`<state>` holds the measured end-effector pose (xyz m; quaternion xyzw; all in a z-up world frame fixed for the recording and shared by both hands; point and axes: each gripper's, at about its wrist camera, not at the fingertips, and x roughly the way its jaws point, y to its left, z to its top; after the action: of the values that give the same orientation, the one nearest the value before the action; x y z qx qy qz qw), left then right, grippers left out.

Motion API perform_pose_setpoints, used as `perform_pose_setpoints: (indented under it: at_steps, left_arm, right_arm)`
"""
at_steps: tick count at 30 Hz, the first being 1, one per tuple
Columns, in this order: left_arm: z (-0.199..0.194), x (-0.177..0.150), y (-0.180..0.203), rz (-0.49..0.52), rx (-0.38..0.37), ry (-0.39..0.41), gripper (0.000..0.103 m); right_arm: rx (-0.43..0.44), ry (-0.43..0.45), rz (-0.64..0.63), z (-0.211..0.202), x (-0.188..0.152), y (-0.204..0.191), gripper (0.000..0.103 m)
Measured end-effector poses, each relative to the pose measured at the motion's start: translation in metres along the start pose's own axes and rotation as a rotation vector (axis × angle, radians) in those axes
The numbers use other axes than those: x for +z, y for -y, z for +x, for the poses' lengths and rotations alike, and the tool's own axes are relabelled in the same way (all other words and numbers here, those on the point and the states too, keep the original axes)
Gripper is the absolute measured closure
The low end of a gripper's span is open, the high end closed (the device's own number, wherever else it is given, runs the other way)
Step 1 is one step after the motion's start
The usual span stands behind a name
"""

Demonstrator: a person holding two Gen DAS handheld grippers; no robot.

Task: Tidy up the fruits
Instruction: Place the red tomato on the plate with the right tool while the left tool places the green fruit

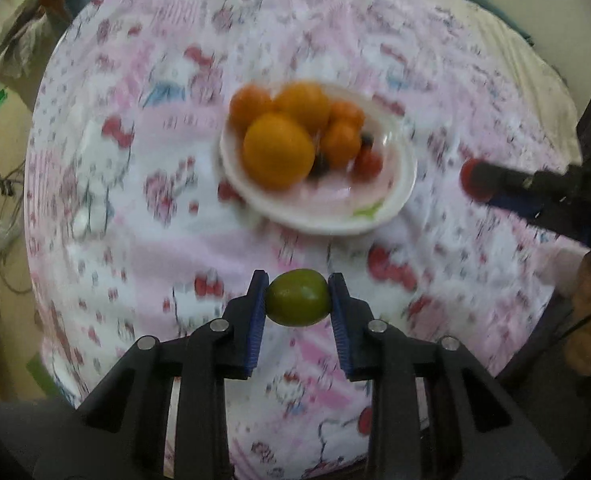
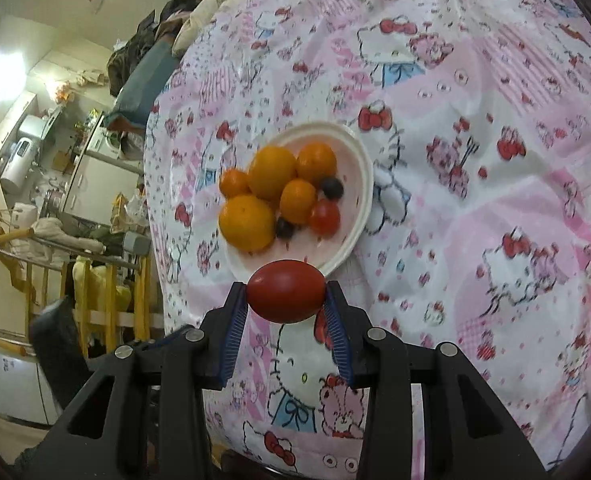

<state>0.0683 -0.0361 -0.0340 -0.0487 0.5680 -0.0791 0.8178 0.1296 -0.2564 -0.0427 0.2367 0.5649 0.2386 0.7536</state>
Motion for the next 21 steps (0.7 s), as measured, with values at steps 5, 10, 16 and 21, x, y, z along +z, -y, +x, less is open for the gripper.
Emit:
perform_pose_setpoints:
  at_steps: [5,10,16,21]
  left_arm:
    - [0.012,0.032,-0.001,-0.014,-0.017,0.019,0.076]
    - [0.038,0.042,0.010,-0.010,-0.011,0.006,0.076]
    - [0.066,0.050,0.011,-0.067,-0.004,-0.038,0.076]
    - [0.080,0.051,0.015,-0.073,-0.002,-0.058,0.076]
  right_arm:
    - [-0.013,0.010,-0.012,0.002,0.023,-0.002,0.062]
    - [0.000,0.000,-0.006,0.012,0.045,0.001,0.062]
    - [-0.031,-0.036,-0.018,0.036,0.069,0.008,0.062]
    - [-0.074,-0.086,-0.028,0.062,0.078,0.014,0.062]
